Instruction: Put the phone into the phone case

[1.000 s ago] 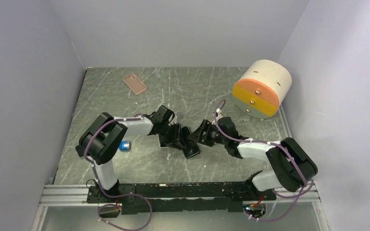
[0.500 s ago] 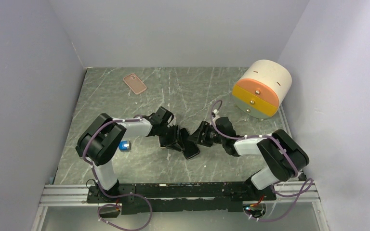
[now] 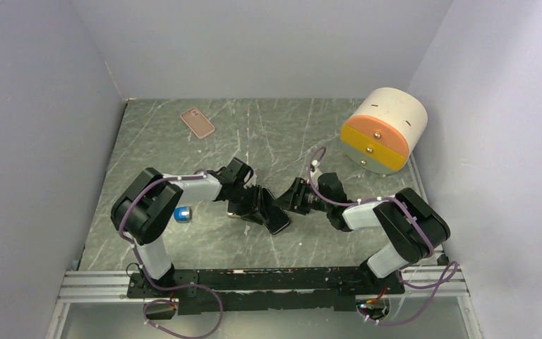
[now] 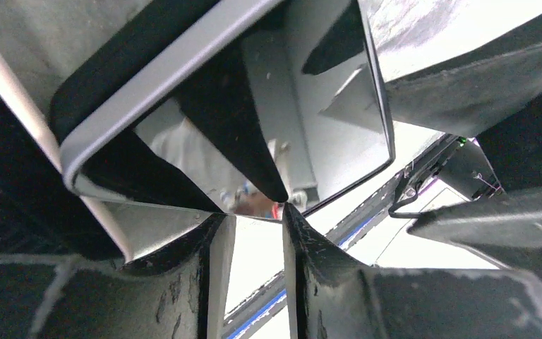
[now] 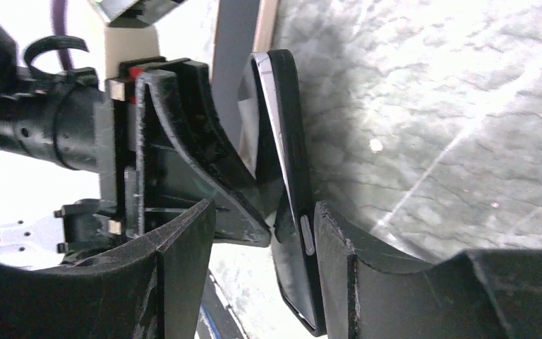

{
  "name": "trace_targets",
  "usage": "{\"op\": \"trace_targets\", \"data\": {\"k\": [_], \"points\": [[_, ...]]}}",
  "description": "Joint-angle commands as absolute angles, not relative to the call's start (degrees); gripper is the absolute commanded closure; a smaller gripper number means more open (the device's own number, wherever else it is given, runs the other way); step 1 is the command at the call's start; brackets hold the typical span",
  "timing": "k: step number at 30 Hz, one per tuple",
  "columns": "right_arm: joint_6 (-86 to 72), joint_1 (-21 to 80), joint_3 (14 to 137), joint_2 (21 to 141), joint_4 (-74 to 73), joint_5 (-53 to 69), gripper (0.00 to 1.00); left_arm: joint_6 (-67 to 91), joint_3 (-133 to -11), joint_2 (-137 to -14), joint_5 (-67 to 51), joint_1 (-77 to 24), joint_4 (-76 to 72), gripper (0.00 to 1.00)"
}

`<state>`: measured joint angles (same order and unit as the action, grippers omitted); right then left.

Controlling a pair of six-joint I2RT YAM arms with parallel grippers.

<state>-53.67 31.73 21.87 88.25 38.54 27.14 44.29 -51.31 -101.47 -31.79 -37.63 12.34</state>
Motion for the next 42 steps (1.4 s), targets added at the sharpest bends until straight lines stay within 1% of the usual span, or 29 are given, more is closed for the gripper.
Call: {"op": "trace_targets", "data": {"k": [1,7,11,15,17,21,29,33,36,39,42], "points": [[-58.4,34.2,21.6,86.5,49.1,39.6,0.44,44.0,-51.0,-101.0,-31.6,-38.9,7.2,0.63],[-61.4,34.2,20.1,90.9,56.1,41.8,0.45,43.5,-49.7,-98.9,-30.3,-38.9,7.9,0.60],[-60.3,34.2,20.2,91.5,52.9,40.0,0.47,43.9,-49.2,-98.5,-30.2,-38.9,7.7,0.60],[-55.5,34.2,22.5,89.4,42.5,36.9,0.52,44.0,-49.3,-98.5,-30.2,-38.9,7.9,0.60],[-53.4,34.2,23.5,87.9,38.5,35.4,0.56,44.0,-49.3,-98.3,-29.9,-38.9,8.1,0.60],[-50.1,34.2,24.7,85.9,32.6,33.4,0.69,43.9,-49.5,-98.0,-29.6,-38.9,8.7,0.59],[-48.8,34.2,24.4,83.9,31.1,31.7,0.90,44.3,-49.8,-96.4,-28.5,-38.9,9.1,0.53],[-47.6,34.2,24.8,81.0,28.7,31.2,1.00,44.2,-51.7,-93.4,-27.9,-38.9,11.9,0.47],[-45.5,34.1,26.1,77.2,24.6,29.6,1.00,43.3,-54.9,-89.8,-26.6,-38.9,16.9,0.40],[-43.7,34.1,26.9,72.9,22.0,28.0,1.00,42.6,-58.8,-86.1,-22.6,-38.3,22.8,0.30],[-42.7,33.9,27.7,69.4,20.4,26.8,1.00,44.0,-60.0,-81.8,-23.7,-35.1,23.4,0.22]]}}
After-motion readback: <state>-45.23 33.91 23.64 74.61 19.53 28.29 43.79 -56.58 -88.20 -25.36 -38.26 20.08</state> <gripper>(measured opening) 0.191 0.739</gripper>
